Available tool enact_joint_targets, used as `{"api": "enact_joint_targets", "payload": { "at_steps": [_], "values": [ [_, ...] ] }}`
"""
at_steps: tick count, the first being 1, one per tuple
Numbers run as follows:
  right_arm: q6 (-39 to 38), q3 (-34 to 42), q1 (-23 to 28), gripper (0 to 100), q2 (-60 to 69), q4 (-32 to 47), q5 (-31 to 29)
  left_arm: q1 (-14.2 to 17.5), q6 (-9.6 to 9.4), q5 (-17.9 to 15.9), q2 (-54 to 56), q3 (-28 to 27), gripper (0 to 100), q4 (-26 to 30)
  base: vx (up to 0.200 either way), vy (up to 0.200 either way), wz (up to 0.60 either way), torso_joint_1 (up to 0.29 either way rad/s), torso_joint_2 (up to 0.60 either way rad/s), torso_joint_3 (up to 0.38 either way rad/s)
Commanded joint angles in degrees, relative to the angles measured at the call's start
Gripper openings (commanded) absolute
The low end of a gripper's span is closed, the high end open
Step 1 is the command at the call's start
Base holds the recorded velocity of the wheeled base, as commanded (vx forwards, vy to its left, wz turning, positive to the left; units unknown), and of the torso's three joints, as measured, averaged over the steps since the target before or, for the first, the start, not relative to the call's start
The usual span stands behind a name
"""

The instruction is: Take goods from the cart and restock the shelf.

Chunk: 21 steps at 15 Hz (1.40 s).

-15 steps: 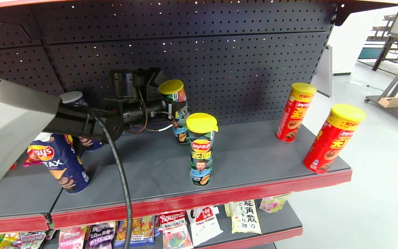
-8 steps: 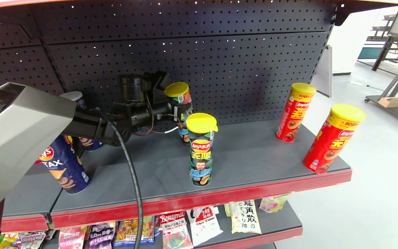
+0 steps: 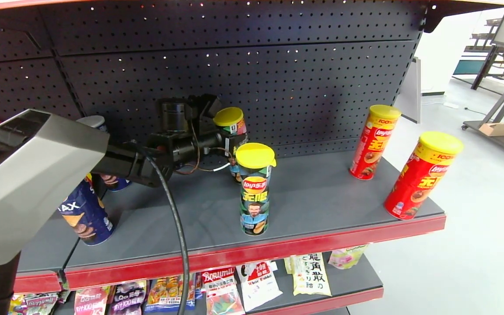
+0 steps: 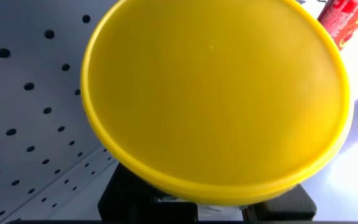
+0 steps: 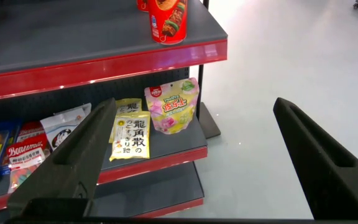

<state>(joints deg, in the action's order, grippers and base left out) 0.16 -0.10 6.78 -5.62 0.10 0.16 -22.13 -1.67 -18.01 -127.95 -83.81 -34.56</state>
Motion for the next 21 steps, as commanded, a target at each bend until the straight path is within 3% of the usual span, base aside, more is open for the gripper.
{"api": "enact_joint_targets", "payload": {
  "at_steps": [1, 21],
  "values": [
    [0.02, 0.01, -0.01, 100, -0.09, -0.01, 0.02, -0.29, -0.09, 0.16, -0.37, -0.3, 0, -0.07, 0.0, 0.0, 0.0, 0.0, 0.0, 0.0],
    [0.02, 0.01, -0.01, 100, -0.09, -0.01, 0.02, -3.01, -0.35, 10.1, -2.04, -1.62, 0, 2.3, 0.0, 0.0, 0.0, 0.0, 0.0, 0.0]
  ]
}}
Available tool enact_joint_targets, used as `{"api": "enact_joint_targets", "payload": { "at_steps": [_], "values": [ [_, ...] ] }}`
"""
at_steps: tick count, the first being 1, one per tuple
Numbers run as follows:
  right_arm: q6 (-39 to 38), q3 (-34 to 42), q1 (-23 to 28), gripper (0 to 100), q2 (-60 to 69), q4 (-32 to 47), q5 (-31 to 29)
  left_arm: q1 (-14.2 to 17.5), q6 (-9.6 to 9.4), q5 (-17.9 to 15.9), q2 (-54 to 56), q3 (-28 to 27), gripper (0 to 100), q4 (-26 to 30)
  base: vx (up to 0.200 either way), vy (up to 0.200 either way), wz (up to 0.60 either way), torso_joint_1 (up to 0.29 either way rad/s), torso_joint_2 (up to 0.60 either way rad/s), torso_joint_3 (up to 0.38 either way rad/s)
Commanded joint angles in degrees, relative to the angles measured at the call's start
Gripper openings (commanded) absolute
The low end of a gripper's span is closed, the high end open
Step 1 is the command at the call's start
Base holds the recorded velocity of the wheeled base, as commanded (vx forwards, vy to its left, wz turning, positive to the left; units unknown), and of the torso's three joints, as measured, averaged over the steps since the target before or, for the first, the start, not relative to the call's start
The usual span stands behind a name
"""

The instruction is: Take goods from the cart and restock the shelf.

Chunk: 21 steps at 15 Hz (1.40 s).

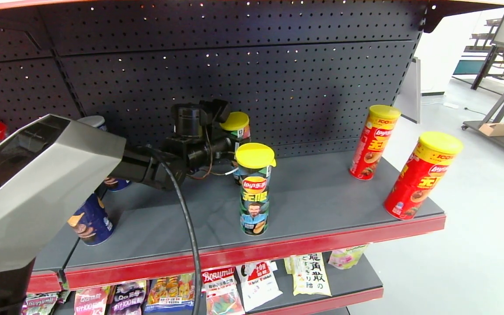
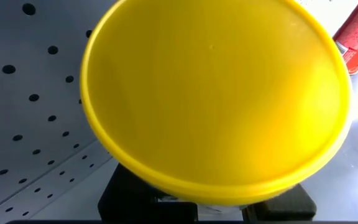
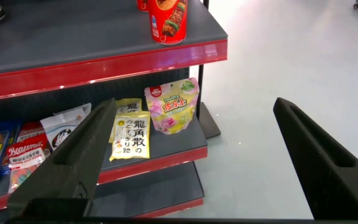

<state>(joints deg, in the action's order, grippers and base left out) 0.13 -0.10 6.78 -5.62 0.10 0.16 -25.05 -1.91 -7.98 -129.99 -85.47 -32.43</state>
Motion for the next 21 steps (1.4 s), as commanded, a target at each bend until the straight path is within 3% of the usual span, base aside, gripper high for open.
{"api": "enact_joint_targets", "payload": {
  "at_steps": [1, 21],
  "values": [
    [0.04, 0.01, -0.01, 100, -0.09, -0.01, 0.02, -0.35, -0.02, 0.95, 0.0, -0.14, 0, 0.61, 0.0, 0.0, 0.0, 0.0, 0.0, 0.0],
    [0.04, 0.01, -0.01, 100, -0.09, -0.01, 0.02, -1.75, -0.11, 2.18, 0.09, -4.27, 0, 7.73, 0.0, 0.0, 0.0, 0.0, 0.0, 0.0]
  ]
}}
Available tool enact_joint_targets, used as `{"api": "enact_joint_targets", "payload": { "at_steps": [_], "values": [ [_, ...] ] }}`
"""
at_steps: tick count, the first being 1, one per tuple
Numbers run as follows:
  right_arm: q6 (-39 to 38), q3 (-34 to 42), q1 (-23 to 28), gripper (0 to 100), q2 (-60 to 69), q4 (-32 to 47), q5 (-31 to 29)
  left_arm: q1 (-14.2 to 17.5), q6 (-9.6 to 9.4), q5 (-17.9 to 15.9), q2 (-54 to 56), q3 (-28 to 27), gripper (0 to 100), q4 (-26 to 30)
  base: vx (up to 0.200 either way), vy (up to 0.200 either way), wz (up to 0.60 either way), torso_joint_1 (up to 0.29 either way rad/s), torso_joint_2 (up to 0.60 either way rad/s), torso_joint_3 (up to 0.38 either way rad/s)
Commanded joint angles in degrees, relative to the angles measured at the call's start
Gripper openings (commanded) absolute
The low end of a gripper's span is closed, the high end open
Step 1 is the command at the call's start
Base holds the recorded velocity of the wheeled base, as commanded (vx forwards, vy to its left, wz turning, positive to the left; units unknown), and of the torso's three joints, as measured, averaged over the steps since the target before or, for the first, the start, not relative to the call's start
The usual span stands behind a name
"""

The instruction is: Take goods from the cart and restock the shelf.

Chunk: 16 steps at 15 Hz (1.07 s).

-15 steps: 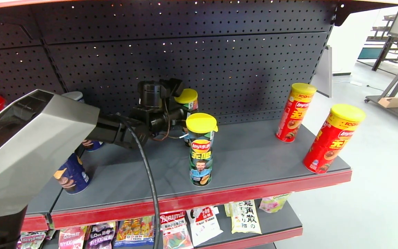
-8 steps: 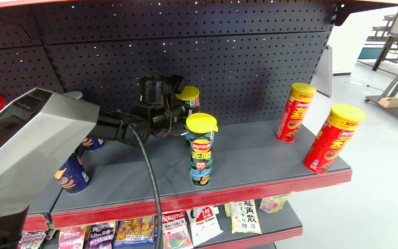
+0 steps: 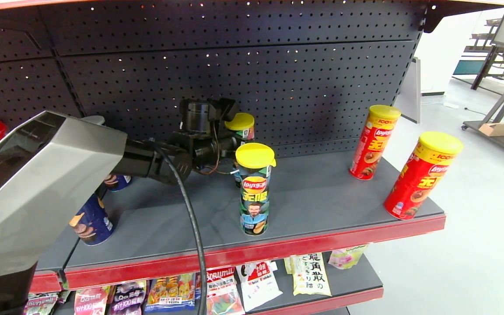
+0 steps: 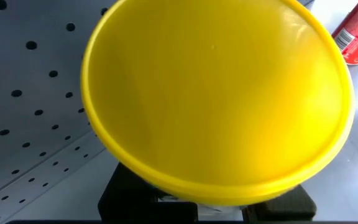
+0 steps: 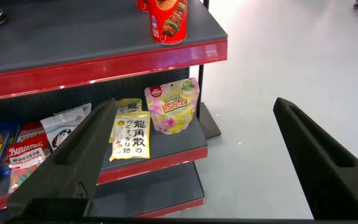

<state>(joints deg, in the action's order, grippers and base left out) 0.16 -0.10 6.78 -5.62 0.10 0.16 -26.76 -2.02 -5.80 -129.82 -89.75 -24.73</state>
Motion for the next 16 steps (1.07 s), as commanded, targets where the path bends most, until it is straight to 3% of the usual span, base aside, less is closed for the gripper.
{"api": "enact_joint_targets", "payload": {
  "at_steps": [1, 10, 16],
  "values": [
    [0.02, 0.01, -0.01, 100, -0.09, -0.01, 0.02, -0.05, 0.0, 0.09, -0.08, 0.01, 0, 0.3, 0.0, 0.0, 0.0, 0.0, 0.0, 0.0],
    [0.02, 0.01, -0.01, 100, -0.09, -0.01, 0.02, -0.05, -0.7, 0.18, -0.08, -0.34, 0, 3.38, 0.0, 0.0, 0.0, 0.0, 0.0, 0.0],
    [0.02, 0.01, -0.01, 100, -0.09, -0.01, 0.02, 0.04, -0.7, 4.48, -0.7, -4.21, 0, 4.61, 0.0, 0.0, 0.0, 0.0, 0.0, 0.0]
  ]
}}
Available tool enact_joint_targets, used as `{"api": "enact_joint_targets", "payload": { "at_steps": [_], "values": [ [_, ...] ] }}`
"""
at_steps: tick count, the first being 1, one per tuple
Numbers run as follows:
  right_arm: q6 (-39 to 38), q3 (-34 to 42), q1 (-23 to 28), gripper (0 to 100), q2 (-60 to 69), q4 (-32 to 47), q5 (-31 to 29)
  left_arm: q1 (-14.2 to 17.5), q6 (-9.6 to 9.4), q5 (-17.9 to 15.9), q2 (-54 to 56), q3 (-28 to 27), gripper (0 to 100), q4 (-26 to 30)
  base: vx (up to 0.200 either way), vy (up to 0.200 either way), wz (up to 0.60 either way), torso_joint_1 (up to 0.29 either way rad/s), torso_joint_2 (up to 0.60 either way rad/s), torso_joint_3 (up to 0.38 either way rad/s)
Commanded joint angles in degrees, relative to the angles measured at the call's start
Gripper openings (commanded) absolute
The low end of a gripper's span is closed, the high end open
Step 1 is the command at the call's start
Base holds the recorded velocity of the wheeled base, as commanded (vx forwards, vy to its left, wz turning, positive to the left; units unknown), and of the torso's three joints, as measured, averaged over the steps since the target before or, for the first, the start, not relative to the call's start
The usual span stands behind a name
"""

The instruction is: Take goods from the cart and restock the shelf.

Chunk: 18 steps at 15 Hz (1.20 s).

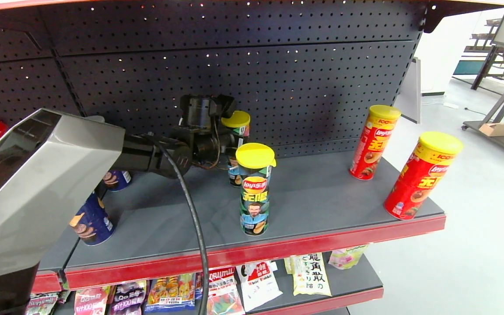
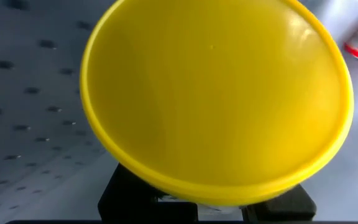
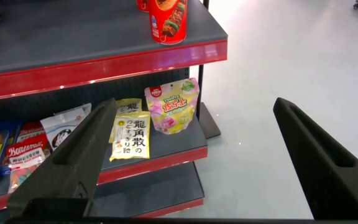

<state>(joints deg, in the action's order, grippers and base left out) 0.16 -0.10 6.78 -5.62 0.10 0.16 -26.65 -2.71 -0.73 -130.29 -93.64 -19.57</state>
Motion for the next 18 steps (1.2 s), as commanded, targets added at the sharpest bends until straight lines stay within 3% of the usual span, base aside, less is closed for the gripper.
{"api": "enact_joint_targets", "payload": {
  "at_steps": [1, 8, 16, 18],
  "values": [
    [0.02, 0.01, -0.01, 100, -0.09, -0.01, 0.02, -0.07, 0.07, 1.52, -0.31, -0.32, 0, 0.05, 0.0, 0.0, 0.0, 0.0, 0.0, 0.0],
    [0.02, 0.01, -0.01, 100, -0.09, -0.01, 0.02, -0.07, 1.48, 2.58, -0.49, -0.32, 0, 0.58, 0.0, 0.0, 0.0, 0.0, 0.0, 0.0],
    [0.02, 0.01, -0.01, 100, -0.09, -0.01, 0.02, -0.42, 1.56, 2.05, -0.84, -1.02, 0, 0.93, 0.0, 0.0, 0.0, 0.0, 0.0, 0.0],
    [0.02, 0.01, -0.01, 100, -0.09, -0.01, 0.02, -0.42, 2.71, 2.05, -0.93, -2.16, 0, 1.28, 0.0, 0.0, 0.0, 0.0, 0.0, 0.0]
  ]
}}
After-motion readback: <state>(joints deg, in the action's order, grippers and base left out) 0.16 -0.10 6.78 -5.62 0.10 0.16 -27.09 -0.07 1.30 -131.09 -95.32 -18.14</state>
